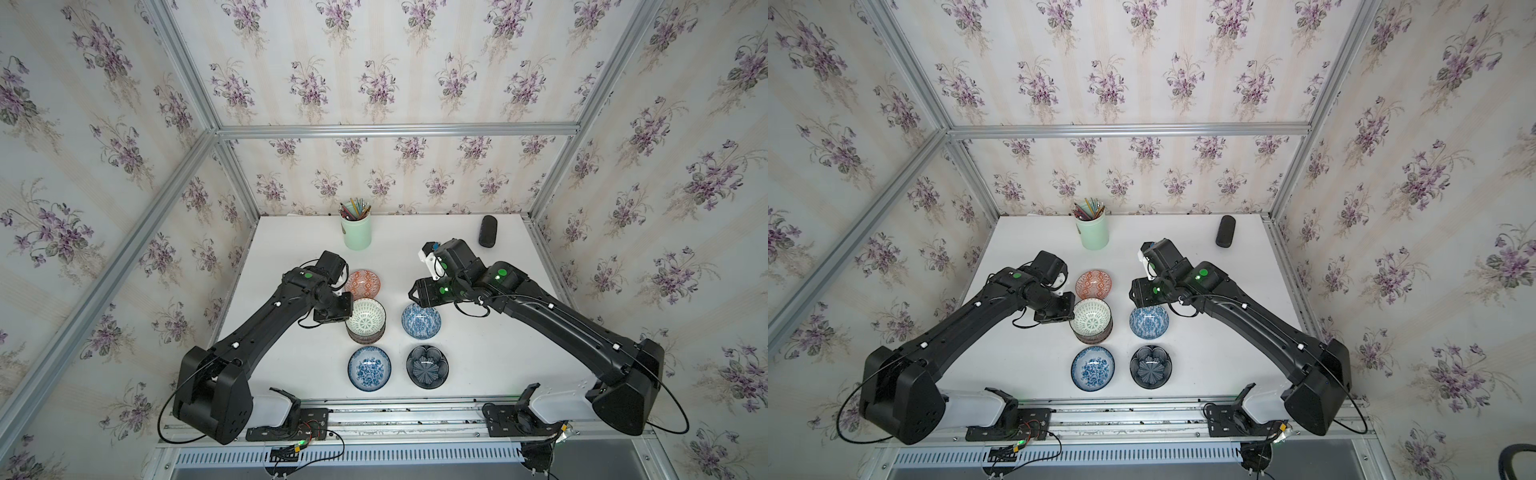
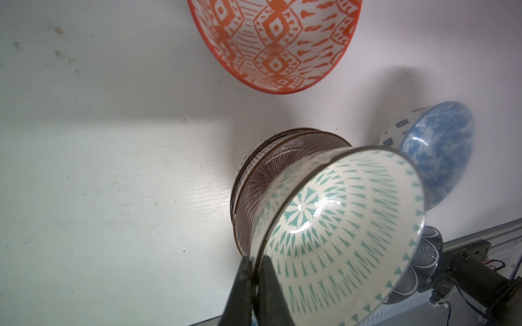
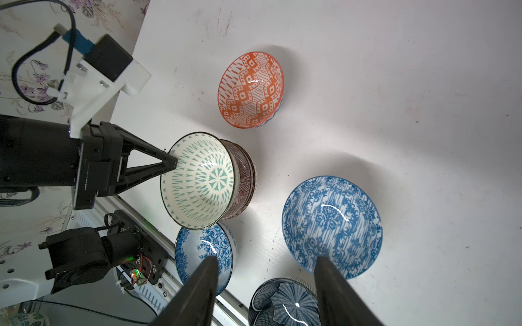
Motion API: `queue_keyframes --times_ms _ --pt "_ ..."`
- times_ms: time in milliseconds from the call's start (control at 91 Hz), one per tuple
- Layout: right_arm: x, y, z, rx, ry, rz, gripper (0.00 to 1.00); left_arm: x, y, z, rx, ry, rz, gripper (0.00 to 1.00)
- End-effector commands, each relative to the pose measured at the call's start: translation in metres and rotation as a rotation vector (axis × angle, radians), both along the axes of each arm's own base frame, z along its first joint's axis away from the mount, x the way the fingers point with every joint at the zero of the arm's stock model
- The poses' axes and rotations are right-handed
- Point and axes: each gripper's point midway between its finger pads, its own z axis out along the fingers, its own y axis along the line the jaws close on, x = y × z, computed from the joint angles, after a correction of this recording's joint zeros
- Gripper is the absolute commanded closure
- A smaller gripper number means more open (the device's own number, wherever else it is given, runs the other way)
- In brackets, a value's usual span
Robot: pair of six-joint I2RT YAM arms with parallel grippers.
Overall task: Stack the bowls
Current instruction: Place the bowl on the bowl.
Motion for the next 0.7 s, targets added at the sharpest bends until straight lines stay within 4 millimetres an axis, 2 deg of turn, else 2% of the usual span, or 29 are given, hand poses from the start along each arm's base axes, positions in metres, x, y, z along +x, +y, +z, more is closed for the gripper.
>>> queue_keyframes --times_ms 0,692 --pt "0.002 0.003 0.003 0.021 -0.009 -0.004 0.41 0.008 -0.008 0.003 -0.041 -0.028 -0.005 1.0" --pt "0.0 0.003 -0.007 0.017 0.014 -0.003 0.42 0.005 -0.008 -0.013 -0.044 -0.003 0.012 1.0"
